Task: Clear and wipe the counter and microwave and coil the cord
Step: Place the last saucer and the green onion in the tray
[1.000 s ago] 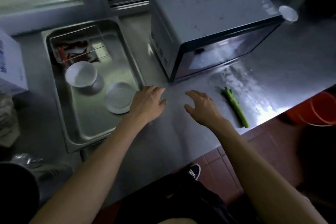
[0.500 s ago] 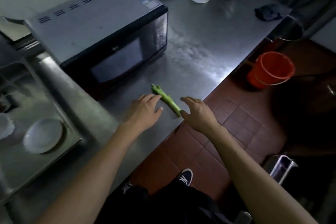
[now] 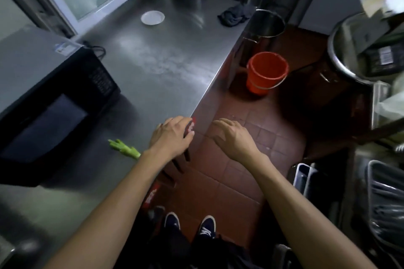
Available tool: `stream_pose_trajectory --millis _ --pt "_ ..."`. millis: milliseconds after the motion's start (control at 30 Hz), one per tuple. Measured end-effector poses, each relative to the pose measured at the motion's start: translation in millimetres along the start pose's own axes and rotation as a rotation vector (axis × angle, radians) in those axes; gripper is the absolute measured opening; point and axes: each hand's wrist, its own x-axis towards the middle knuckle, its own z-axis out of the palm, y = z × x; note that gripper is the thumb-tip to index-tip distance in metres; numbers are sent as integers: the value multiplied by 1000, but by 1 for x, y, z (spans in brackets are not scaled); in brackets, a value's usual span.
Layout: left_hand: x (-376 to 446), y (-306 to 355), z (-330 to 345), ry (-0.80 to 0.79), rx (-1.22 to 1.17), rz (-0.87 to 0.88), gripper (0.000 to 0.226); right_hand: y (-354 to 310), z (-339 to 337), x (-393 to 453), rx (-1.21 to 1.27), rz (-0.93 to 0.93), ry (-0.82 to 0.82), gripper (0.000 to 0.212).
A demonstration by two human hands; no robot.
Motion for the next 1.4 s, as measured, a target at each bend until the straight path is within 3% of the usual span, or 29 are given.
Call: stream_pose_trajectory --millis 367,800,1000,1400 --pt "112 50 26 -67 -42 121 49 82 -38 36 -36 175 31 54" --pt "272 50 9 -127 -71 154 47 122 -85 171 -42 239 27 51" --pt "332 67 -2 -126 -59 164 47 152 -103 227 0 239 35 61" --pt "462 109 -7 -113 -18 -51 45 246 -155 370 30 52 -69 64"
